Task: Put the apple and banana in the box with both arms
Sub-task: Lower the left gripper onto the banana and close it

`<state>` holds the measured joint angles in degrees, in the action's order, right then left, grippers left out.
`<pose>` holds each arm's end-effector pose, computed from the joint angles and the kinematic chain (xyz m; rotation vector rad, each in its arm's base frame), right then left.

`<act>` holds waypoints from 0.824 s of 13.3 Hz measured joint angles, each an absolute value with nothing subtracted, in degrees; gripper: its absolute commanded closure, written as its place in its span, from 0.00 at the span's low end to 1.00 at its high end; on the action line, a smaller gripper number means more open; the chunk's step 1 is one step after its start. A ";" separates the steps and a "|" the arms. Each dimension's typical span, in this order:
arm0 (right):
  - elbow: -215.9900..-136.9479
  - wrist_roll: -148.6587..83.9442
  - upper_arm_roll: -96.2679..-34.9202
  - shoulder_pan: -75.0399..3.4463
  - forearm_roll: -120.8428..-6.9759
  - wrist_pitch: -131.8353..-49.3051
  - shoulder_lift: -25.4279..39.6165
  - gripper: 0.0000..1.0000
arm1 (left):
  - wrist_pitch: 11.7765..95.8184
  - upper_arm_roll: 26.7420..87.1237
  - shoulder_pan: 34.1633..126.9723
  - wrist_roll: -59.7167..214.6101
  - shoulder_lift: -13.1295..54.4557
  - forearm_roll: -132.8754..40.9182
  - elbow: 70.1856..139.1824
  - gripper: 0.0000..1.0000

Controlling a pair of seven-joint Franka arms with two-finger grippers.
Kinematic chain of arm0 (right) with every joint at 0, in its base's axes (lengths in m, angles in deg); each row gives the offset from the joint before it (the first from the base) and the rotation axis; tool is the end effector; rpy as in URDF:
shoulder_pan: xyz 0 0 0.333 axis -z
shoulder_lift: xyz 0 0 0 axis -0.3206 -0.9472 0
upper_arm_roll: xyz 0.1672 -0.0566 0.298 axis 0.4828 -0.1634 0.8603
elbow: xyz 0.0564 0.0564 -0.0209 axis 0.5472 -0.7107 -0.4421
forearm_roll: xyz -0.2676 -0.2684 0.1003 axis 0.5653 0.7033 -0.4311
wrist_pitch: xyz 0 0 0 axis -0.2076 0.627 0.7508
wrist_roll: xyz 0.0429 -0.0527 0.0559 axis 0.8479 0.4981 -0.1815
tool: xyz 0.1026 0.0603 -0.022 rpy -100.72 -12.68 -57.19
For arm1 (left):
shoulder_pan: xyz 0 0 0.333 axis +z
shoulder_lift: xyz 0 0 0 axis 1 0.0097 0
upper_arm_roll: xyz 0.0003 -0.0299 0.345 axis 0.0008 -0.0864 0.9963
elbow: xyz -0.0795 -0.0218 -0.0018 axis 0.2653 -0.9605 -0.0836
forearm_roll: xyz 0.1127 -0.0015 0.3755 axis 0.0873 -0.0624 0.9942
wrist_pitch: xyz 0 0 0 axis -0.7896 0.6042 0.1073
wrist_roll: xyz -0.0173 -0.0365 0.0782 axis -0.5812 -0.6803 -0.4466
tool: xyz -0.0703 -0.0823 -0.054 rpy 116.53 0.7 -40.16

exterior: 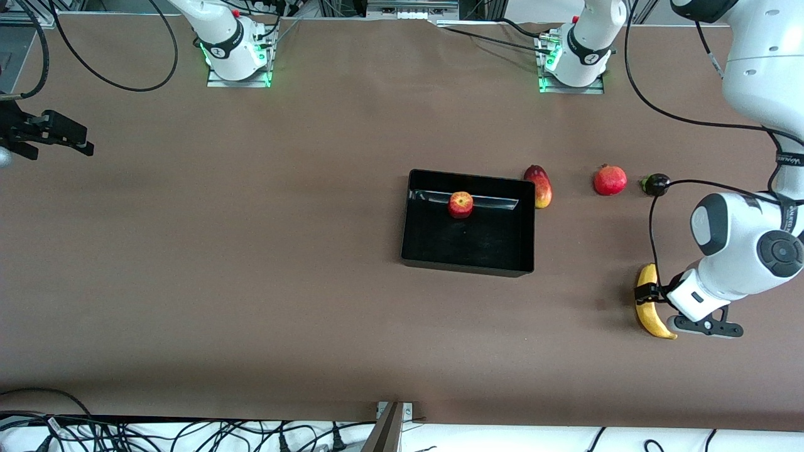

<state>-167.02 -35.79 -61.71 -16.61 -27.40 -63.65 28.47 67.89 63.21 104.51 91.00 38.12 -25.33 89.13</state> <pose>0.5611 -0.0346 0.6231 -3.1258 -0.1314 0.0817 0.7457 0.0781 0.2585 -3.1044 0.2110 -0.1331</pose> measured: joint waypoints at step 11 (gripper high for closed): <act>-167.02 -35.79 -61.71 -16.61 -27.40 -63.61 28.47 0.00 | 73.26 64.15 106.04 93.26 43.73 -25.32 89.21 0.00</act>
<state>-167.02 -35.79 -61.71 -16.61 -27.40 -63.61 28.47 73.26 64.15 106.04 93.26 43.73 -25.32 89.21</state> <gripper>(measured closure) 0.000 0.000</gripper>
